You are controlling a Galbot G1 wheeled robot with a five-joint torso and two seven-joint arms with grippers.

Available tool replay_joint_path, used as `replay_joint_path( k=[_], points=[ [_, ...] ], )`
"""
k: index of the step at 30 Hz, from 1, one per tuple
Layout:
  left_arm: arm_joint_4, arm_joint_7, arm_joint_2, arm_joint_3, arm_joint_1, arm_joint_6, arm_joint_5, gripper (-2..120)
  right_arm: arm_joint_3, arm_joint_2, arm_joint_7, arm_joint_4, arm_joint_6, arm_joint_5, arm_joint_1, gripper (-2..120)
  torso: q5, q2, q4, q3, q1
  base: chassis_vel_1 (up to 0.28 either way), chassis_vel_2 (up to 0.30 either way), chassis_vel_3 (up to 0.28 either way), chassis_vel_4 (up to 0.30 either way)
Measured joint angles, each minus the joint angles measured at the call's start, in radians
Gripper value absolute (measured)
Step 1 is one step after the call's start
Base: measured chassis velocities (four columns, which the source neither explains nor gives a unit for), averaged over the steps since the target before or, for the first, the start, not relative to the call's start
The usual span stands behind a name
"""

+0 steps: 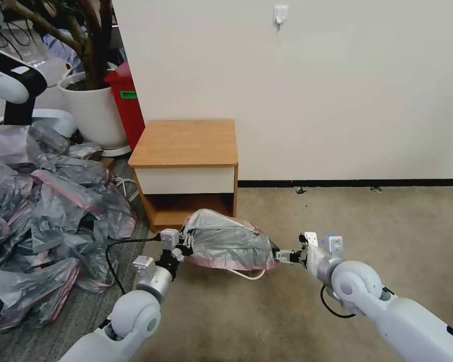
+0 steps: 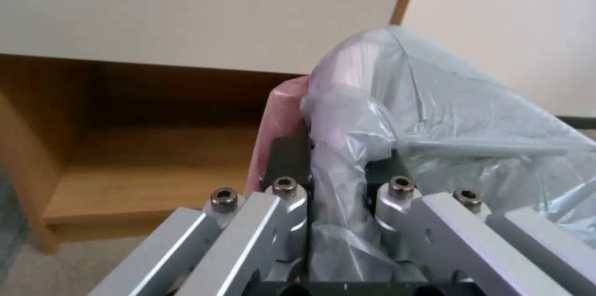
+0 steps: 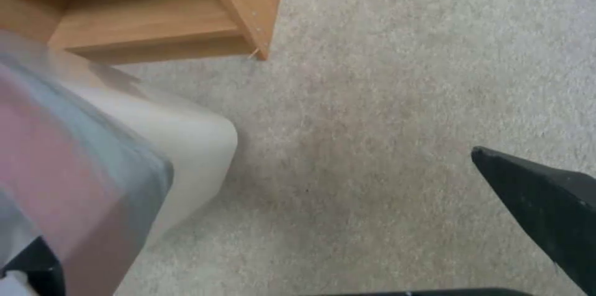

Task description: Pick up the garbage bag from the table and place it over the trash can.

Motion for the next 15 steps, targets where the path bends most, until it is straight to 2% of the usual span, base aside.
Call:
replay_joint_path(
  k=[5,9,15],
  points=[
    [0.008,0.006,-0.001,-0.001,0.005,-0.014,0.006,9,0.006,0.003,-0.001,0.003,-0.014,-0.001,-0.011,111,0.0000,0.000,-0.0001,0.000,0.000,0.000,0.000,0.000,0.000],
    [0.012,0.014,-0.006,-0.007,0.014,-0.024,0.007,9,0.015,0.005,-0.002,-0.011,-0.018,-0.001,-0.004,102,0.0001,0.000,-0.0001,0.000,0.000,0.000,0.000,0.000,0.000],
    [0.024,0.014,-0.008,-0.010,0.021,-0.028,0.026,9,0.028,0.009,0.003,-0.002,-0.001,-0.001,-0.002,100,0.0001,0.000,0.0000,0.000,0.000,0.000,0.000,0.000,0.000]
  ],
)
